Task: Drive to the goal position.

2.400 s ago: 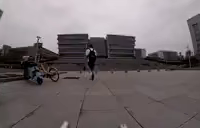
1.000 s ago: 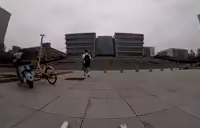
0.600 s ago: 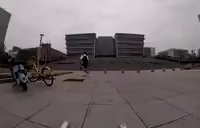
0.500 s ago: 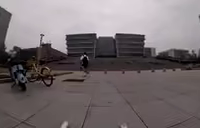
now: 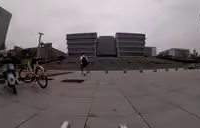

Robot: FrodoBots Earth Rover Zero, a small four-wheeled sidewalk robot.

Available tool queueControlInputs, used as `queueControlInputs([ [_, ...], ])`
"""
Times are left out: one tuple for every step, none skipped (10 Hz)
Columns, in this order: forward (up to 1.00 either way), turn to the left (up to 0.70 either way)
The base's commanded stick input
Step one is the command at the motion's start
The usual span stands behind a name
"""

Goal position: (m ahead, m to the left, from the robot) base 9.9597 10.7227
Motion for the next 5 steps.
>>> queueControlInputs([
  [0.70, 0.00],
  [0.70, 0.00],
  [0.70, 0.00],
  [0.70, 0.00],
  [0.70, 0.00],
])
